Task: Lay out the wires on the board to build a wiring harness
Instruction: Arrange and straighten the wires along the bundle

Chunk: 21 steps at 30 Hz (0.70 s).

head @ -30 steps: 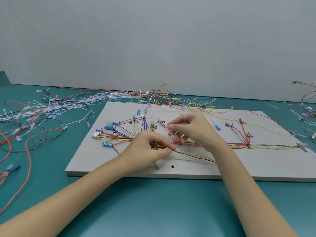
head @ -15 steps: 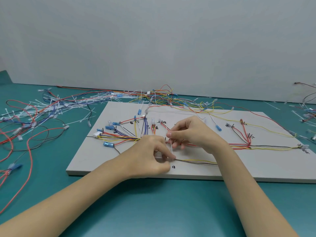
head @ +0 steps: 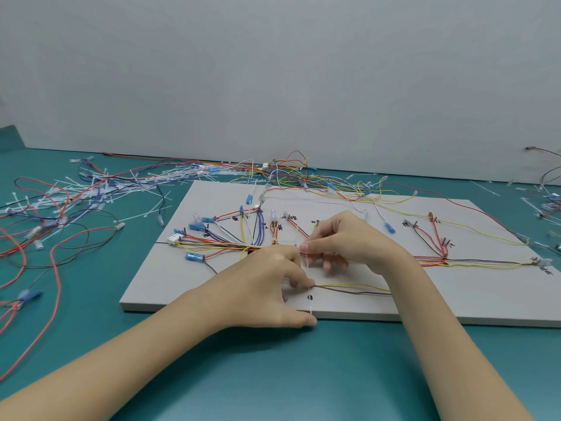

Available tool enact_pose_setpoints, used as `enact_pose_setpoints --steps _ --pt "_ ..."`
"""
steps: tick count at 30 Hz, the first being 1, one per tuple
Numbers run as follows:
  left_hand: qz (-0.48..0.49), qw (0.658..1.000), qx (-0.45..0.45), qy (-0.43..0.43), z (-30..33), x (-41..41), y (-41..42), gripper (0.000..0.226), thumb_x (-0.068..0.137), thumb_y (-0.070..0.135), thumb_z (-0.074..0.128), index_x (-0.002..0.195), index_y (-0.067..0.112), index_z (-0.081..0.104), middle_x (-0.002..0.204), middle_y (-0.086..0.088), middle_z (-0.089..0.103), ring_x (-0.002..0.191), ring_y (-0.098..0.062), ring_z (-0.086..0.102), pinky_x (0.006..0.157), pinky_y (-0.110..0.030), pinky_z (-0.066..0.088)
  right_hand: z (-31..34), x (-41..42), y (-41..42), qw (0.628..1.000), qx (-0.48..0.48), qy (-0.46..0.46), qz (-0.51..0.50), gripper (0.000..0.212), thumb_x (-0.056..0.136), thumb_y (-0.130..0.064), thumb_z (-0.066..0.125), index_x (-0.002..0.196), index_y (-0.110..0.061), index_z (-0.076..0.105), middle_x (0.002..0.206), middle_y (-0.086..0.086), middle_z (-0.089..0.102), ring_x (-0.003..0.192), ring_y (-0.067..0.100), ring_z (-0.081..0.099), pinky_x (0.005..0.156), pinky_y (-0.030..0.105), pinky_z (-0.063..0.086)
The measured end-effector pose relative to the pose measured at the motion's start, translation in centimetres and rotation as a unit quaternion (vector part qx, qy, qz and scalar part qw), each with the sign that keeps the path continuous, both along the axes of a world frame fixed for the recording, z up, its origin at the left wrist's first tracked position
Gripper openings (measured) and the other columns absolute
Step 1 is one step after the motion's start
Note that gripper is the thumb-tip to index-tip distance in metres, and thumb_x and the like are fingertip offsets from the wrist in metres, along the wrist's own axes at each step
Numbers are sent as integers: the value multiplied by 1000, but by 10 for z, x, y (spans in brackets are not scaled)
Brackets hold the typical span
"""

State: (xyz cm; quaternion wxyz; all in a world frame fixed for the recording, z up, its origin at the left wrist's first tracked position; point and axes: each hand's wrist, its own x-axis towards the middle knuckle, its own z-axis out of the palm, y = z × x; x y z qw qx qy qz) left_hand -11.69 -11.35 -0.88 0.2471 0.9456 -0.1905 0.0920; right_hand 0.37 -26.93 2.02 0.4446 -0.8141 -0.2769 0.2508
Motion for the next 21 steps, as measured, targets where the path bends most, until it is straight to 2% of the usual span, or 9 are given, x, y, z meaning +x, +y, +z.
enact_pose_setpoints --steps 2,4,8,11,16,21 --pt "-5 1000 17 -6 -1 0 1 47 66 58 78 99 25 75 87 12 49 80 0 42 68 -11 34 0 0 0 1000 -9 -7 7 14 84 -16 74 70 -13 74 69 7 72 45 14 55 39 17 34" --pt "-1 1000 13 -4 -2 1 1 45 68 58 77 100 26 75 87 16 47 81 2 43 69 -11 36 0 -1 0 1000 -14 -8 14 16 84 -16 74 68 -15 74 69 7 72 45 13 54 39 17 34" --pt "3 998 -68 4 -5 5 0 25 79 45 75 95 26 78 81 21 52 82 8 52 68 -3 31 1 -1 0 999 -23 -3 23 12 84 -16 74 72 -12 74 69 6 72 45 12 55 39 17 34" --pt "6 993 -115 16 -7 8 0 11 85 32 72 87 24 79 74 20 52 78 5 53 65 -5 31 2 -1 -2 999 -21 3 29 10 83 -18 75 76 -11 75 70 6 72 46 12 56 40 17 35" --pt "39 983 -174 48 -12 13 0 10 85 32 72 80 26 79 71 11 53 65 -2 47 59 -15 30 7 2 -8 999 -7 21 41 9 80 -20 77 77 -11 77 71 1 70 54 13 55 42 19 35" --pt "56 973 -210 71 -14 16 0 14 85 31 73 75 22 77 70 5 55 63 -4 46 61 -19 32 8 3 -12 998 -8 34 61 9 80 -19 77 73 -14 76 72 1 68 60 16 51 44 20 36"
